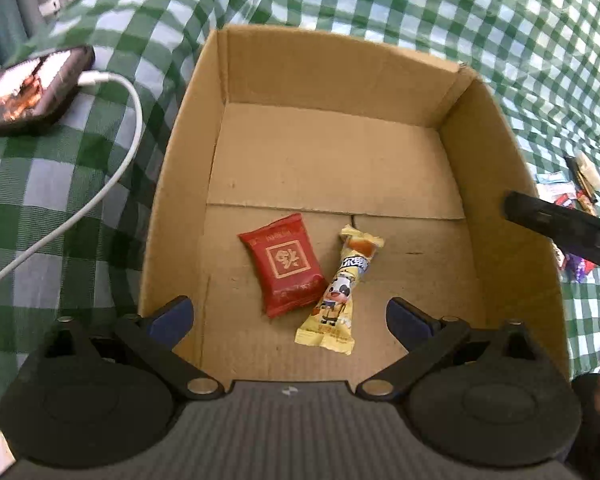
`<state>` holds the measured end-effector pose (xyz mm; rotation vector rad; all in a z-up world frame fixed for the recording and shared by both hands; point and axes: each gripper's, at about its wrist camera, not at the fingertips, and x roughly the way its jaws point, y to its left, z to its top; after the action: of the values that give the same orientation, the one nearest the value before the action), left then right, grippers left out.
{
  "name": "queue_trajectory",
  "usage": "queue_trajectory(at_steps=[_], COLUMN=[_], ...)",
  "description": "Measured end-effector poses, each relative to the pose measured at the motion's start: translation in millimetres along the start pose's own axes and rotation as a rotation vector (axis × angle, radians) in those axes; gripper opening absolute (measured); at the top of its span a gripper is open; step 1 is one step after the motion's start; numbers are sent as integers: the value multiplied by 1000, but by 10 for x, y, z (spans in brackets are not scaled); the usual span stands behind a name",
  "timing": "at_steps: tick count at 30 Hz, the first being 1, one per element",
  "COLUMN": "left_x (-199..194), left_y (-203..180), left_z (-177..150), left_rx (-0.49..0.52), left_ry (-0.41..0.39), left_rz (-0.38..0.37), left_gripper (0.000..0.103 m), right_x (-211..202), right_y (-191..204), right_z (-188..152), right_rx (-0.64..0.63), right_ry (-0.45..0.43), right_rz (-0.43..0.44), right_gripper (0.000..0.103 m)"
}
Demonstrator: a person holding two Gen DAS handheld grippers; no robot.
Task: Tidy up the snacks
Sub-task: 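Grasp the purple chocolate bar with the left tool while the right tool grasps the red spicy-strip bag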
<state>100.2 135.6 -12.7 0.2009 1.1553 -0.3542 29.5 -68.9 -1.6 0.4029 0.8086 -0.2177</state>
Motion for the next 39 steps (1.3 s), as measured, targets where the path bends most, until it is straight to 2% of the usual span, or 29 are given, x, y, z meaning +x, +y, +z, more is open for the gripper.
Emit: queue_trajectory(at_steps=[6, 9, 13, 17, 21, 23, 27, 29, 33, 37, 39], left_x=[-485, -698, -756, -556, -113, 147, 727, 1005, 1440, 1785, 1838], left_y=[-443, -779, -1326, -1984, -2710, -3029, -3524, -3646, -3852, -3924, -3934], left_z=[-148, -219, -221, -73, 189, 318, 532, 627, 745, 815, 816], left_rx=[32, 51, 101, 134, 161, 189, 245, 239, 250, 240, 236], left_ry=[-75, -89, -73, -28, 21, 43, 75, 112, 178, 253, 247], left_rz=[-64, -110, -139, -183, -207, -210, -142, -132, -129, -112, -106], left_gripper=[103, 103, 103, 103, 103, 102, 98, 97, 86, 81, 77], right_x=[-1041, -1467, -1758, -1847, -1609, -1381, -788, -538, -71, 239, 373], right_y=[-205, -390, -833, -1477, -2121, -2374, -2770, -2903, -3093, -3177, -3195], right_z=[-267, -414, -490, -506, -484, -448, -389, -393, -386, -348, -296], right_rx=[39, 52, 61, 68, 49, 24, -30, -44, -78, -132, -161], right_ry=[-145, -213, -264, -289, -242, -197, -100, -66, -26, -19, -22], right_rz=[2, -29, -138, -285, -380, -386, -360, -337, -273, -247, -229], right_gripper=[98, 99, 100, 100, 99, 99, 99, 99, 99, 99, 99])
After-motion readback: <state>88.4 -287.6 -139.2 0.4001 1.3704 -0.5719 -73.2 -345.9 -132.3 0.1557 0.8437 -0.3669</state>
